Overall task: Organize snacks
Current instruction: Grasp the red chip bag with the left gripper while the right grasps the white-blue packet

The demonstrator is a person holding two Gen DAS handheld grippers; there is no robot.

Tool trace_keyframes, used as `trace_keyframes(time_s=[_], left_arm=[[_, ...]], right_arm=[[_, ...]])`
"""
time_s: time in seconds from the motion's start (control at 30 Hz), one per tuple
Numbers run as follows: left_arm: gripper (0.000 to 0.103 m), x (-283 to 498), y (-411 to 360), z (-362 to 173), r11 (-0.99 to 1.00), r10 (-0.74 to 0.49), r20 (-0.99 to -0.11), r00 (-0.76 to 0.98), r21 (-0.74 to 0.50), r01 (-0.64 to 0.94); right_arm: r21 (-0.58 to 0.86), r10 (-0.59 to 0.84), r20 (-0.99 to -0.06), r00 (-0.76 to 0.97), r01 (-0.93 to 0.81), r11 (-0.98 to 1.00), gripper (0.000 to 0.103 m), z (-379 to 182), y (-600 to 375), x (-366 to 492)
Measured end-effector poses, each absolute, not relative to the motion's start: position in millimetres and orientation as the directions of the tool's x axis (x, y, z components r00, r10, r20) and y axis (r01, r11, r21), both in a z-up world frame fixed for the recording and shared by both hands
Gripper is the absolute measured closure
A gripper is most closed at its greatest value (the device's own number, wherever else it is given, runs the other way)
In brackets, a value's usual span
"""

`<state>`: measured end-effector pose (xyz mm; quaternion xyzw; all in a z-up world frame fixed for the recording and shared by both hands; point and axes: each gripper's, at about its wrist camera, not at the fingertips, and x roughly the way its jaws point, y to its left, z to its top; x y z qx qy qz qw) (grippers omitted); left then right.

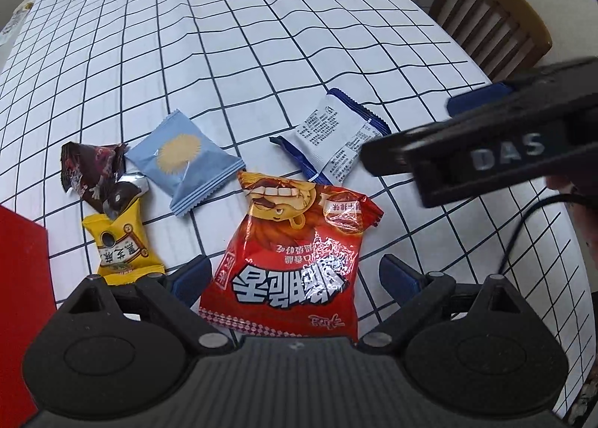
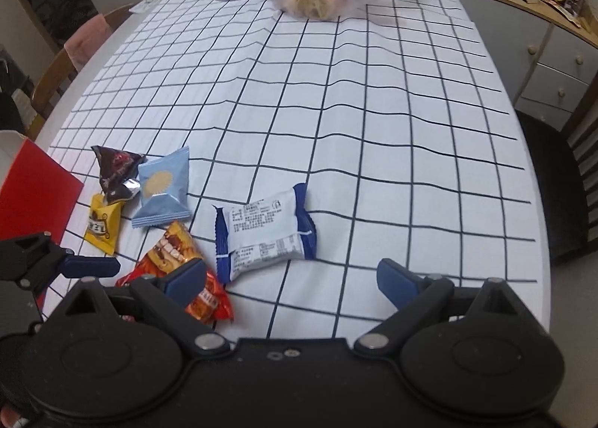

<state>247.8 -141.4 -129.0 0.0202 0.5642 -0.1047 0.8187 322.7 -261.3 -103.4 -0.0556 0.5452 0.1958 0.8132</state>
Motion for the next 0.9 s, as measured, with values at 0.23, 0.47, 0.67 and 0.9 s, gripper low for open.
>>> trace_keyframes(time_s=[0.23,0.47,0.67,0.9], left_arm=[[0.006,255,-144,-140,0.978,-0.138,-0.934,0.328,-0.076,0.196],[0.006,257,-144,-150,0.976,-0.129,-0.939,0.319,-0.064,0.206],[0.006,260,-148,-153,0.977,-0.114,-0.936,0.332,-0.045,0.208],[0.013,260,-144,-154,0.984,-0.087,-0.928,0.361,-0.023,0.177]], right_arm=[[0.091,0.237,-0.919,0.314,-0.416,0.905,0.006,-124,-244,337],[0.061,0.214,-0.928,0.305,-0.442,0.895,0.011,-137,-229,345],[0.045,0.209,-0.930,0.304,-0.469,0.882,0.016,-143,-220,341],[0.020,0.209,-0.920,0.331,-0.495,0.869,0.026,-142,-221,334]])
